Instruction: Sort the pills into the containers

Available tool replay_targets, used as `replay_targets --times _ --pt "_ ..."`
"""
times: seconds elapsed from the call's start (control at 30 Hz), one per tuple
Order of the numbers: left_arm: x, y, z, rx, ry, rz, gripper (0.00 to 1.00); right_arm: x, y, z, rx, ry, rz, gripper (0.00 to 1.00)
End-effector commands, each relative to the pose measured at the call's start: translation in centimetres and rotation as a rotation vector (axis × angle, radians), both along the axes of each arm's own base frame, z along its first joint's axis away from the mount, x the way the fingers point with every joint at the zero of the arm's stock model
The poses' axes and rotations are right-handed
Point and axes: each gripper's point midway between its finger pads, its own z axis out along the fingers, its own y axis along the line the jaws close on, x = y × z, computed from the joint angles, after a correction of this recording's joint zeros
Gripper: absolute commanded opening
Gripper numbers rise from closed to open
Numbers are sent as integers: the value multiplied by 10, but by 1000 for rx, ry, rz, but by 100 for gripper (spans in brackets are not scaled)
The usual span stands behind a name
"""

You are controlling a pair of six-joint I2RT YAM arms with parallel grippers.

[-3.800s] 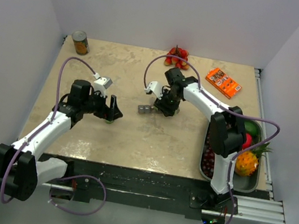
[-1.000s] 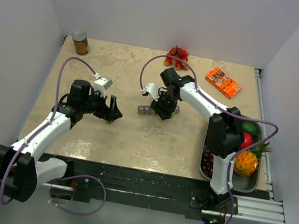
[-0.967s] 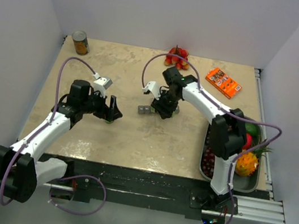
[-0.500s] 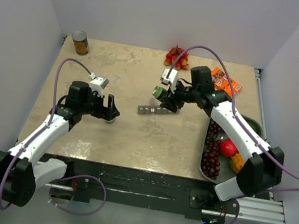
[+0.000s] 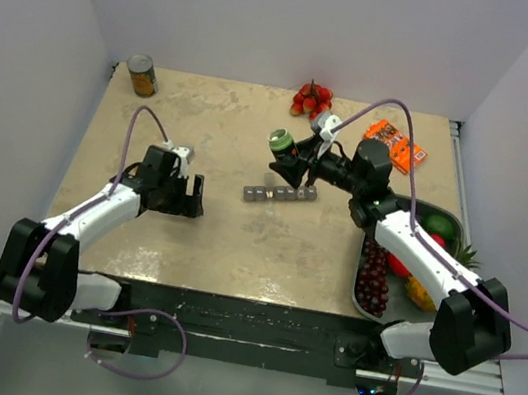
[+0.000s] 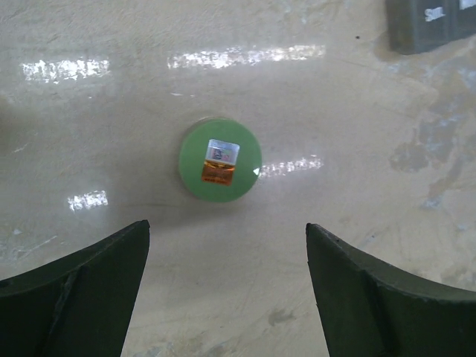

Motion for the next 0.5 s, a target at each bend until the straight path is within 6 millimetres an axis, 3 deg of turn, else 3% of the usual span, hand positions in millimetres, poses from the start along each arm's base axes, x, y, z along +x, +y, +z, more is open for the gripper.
replay_targets --times 0.0,0.03,0.17,0.3,0.47 --pt "21 6 6 83 -19 73 89 -10 -9 31 171 -101 -47 0" --pt "23 5 0 96 -2 73 88 -16 -14 22 168 -99 -49 0" --pt "30 -9 -10 114 19 39 80 -28 -22 17 163 -126 -36 0" --pt "46 -8 -15 202 21 56 77 -29 -24 15 176 -115 -25 0" --pt "49 -2 -28 294 64 58 71 -31 -25 9 180 -97 -10 0"
